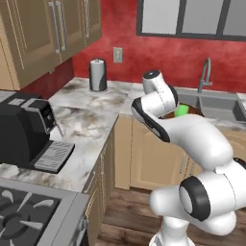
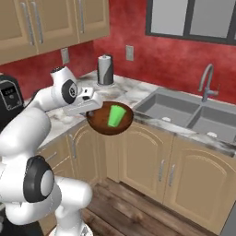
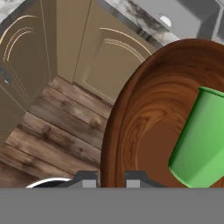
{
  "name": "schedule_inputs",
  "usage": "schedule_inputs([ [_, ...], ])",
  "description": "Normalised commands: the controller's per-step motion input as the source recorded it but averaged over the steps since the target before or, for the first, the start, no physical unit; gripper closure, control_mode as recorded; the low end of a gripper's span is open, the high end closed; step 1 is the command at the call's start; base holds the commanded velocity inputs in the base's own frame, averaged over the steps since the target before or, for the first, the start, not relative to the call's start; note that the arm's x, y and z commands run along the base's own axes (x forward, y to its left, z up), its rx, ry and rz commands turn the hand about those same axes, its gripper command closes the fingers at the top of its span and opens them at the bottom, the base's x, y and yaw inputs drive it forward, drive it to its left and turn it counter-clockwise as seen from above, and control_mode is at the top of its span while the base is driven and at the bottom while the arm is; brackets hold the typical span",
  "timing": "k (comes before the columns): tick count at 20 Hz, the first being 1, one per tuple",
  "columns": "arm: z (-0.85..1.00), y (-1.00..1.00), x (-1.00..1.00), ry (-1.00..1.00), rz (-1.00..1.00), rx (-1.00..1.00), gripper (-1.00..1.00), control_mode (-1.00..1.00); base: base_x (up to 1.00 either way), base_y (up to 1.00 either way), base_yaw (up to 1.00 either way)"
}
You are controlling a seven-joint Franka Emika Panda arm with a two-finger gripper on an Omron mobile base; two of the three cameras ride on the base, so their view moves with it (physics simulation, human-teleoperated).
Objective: Place the cup inside the bowl on the dining table and move the bowl to any counter.
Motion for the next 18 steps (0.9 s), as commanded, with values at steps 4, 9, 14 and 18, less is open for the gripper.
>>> schedule_inputs([
  [4,0.0,0.0,0.0,0.0,0.0,0.0,1.0,1.0,0.07,0.19,0.0],
  [9,0.0,0.0,0.0,0.0,0.0,0.0,1.0,1.0,0.92,-0.35,0.09],
  [14,0.0,0.0,0.0,0.0,0.0,0.0,1.0,1.0,0.81,-0.36,0.11],
  [18,0.0,0.0,0.0,0.0,0.0,0.0,1.0,1.0,-0.14,0.09,0.19],
])
